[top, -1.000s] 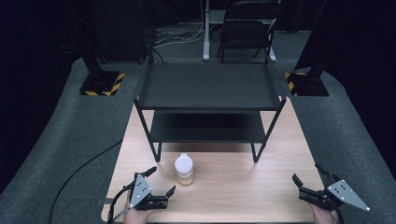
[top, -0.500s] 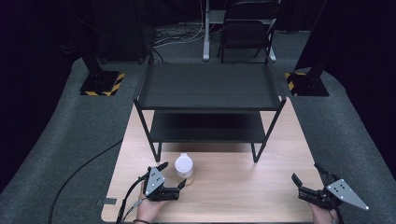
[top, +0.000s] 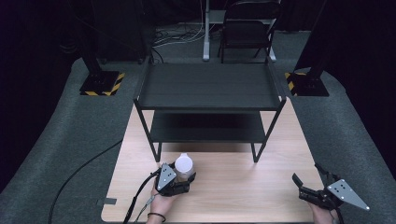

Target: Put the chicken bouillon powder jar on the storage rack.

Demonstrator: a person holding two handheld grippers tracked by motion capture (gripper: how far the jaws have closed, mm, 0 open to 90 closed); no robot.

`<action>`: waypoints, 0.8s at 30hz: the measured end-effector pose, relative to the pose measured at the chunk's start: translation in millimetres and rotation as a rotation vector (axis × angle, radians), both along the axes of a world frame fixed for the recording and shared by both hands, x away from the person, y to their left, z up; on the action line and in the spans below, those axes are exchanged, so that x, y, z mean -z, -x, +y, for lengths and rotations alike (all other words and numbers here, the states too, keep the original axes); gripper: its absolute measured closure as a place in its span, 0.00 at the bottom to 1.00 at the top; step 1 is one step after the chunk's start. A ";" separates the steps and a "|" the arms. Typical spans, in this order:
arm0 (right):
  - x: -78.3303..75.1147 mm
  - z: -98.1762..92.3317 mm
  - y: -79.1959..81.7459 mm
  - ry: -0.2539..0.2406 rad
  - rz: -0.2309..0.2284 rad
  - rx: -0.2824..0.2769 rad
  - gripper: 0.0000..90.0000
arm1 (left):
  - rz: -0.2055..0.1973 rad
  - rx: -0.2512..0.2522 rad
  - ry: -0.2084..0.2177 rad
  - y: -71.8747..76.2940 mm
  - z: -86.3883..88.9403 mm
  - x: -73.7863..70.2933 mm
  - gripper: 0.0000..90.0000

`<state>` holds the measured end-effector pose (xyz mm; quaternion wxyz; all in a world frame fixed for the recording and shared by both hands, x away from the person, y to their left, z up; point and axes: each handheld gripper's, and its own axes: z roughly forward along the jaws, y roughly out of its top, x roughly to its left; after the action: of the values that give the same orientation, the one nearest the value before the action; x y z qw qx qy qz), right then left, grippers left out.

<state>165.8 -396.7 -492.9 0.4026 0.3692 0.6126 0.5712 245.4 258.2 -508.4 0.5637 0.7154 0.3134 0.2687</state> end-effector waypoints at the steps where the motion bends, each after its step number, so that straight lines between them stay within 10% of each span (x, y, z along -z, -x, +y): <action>1: 0.0 -0.1 0.0 0.000 0.000 0.001 0.06 | 0.003 0.000 0.009 -0.9 -0.2 1.0 0.34; 12: 0.2 -0.7 0.2 -0.002 0.000 0.003 0.06 | 0.023 0.042 0.049 -1.5 -1.7 -15.8 0.34; 24: 0.0 -0.2 -0.4 0.002 0.001 -0.001 0.06 | -0.029 0.099 0.064 -5.5 -3.6 -80.3 0.34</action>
<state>166.3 -396.9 -492.8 0.4025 0.3689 0.6134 0.5707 250.9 254.6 -428.1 0.6034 0.7077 0.2779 0.2404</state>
